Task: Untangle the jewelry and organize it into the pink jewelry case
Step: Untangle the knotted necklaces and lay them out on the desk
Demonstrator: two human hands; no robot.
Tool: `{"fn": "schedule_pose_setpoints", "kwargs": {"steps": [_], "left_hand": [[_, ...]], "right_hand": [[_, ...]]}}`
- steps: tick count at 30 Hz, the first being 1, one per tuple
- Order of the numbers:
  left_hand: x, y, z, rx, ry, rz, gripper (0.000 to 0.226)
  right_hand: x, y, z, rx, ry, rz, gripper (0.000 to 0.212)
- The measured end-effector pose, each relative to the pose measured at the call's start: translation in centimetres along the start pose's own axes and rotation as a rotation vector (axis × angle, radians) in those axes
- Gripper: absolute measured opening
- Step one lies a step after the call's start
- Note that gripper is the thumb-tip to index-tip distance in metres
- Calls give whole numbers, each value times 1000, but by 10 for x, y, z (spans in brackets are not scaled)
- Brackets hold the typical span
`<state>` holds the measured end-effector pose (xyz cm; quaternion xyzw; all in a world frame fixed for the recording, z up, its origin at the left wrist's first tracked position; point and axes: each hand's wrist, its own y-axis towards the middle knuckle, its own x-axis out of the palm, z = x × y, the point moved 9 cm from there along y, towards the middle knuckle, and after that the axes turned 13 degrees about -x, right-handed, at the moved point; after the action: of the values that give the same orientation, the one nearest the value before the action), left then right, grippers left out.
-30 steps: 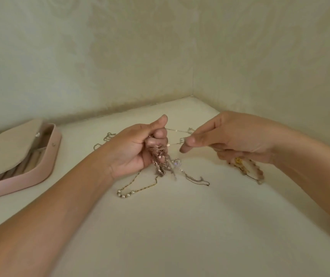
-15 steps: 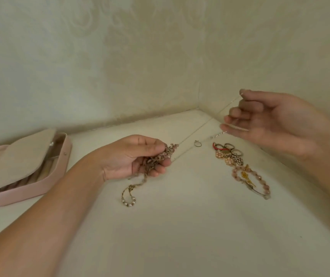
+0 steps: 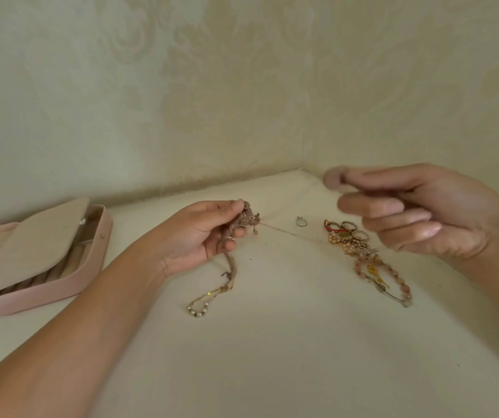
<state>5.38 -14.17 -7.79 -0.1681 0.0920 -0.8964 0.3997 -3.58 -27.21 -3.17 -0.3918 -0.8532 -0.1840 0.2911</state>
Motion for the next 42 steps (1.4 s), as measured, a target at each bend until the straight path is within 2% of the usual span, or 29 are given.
{"fn": "schedule_pose_setpoints", "kwargs": {"steps": [4,7,12,15,18,20,24,30,33,35,39,42], "left_hand": [[-15,3,4,14,-11,84,18],[-28,3,6,31,-50,150,20],[-49,-1,21,187,-383,191,17],[-67,0,21,211,-552,270,32],[-79,-3,21,238,-556,357,35],[-92,-8,23,268,-621,381,38],[-114,-21,32,361,-757,327,41],[-140,-42,40,499,-949,323,44],[-139,-47,45,511,-930,269,36],[-120,-46,52,468,-836,178,26],[-88,-43,61,393,-625,92,23],[-65,-43,62,347,-504,-6,23]], "right_hand": [[5,-6,-17,-96,94,-123,49],[-1,-7,-19,-101,104,-141,51],[-29,-10,-9,57,-13,-28,43],[-35,-18,-13,104,-246,61,35],[-41,-27,-27,64,-573,297,51],[-42,-33,-36,35,-705,380,50],[-34,-33,-44,-48,-621,369,50],[-26,-34,-28,55,-622,291,53],[-19,-33,-19,117,-685,258,35],[-16,-31,-11,192,-835,239,19],[-15,-31,5,378,-1187,187,8],[-17,-26,2,364,-1408,303,9]]}}
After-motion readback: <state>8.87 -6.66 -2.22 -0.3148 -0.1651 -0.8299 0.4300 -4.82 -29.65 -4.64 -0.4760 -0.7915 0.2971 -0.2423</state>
